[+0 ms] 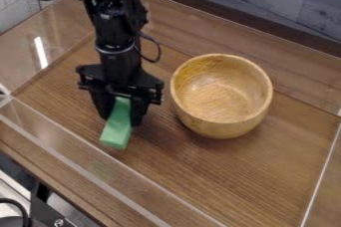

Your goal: Put green stick into wooden bowl

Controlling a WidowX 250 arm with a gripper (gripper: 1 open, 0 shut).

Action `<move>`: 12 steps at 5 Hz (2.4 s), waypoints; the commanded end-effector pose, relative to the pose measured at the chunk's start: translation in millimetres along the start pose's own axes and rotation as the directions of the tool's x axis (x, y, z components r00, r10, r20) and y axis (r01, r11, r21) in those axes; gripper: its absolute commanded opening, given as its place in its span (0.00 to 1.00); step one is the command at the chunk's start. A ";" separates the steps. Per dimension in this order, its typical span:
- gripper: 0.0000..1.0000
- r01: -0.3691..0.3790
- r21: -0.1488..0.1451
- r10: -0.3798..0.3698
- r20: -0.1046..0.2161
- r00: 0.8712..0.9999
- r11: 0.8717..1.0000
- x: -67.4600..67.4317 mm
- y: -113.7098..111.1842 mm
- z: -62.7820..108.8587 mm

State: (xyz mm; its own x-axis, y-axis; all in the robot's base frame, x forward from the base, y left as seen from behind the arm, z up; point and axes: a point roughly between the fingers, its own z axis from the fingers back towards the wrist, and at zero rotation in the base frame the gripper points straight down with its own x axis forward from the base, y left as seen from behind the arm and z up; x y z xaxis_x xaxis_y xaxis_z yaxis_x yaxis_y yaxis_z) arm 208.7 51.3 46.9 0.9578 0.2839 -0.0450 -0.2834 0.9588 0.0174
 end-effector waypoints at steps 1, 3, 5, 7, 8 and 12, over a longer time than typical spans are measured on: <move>0.00 -0.018 -0.012 0.019 0.065 0.998 1.000 11.3 1.3 17.5; 0.00 -0.029 -0.023 0.031 0.065 0.997 0.999 13.5 0.0 22.6; 0.00 -0.040 -0.034 0.042 0.069 0.997 0.999 15.9 -2.0 28.7; 0.00 -0.047 -0.043 0.050 0.070 0.996 0.998 18.4 -4.4 32.5; 0.00 -0.050 -0.047 0.053 0.070 0.996 0.998 19.7 -5.8 33.1; 0.00 -0.042 -0.128 0.052 0.073 0.996 0.991 47.3 -72.6 55.1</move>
State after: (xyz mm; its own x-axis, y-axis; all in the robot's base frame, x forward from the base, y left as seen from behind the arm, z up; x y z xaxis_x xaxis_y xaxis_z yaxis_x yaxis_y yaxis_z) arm 267.5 -7.6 84.5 0.9465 0.3214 -0.0277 -0.3225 0.9420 -0.0930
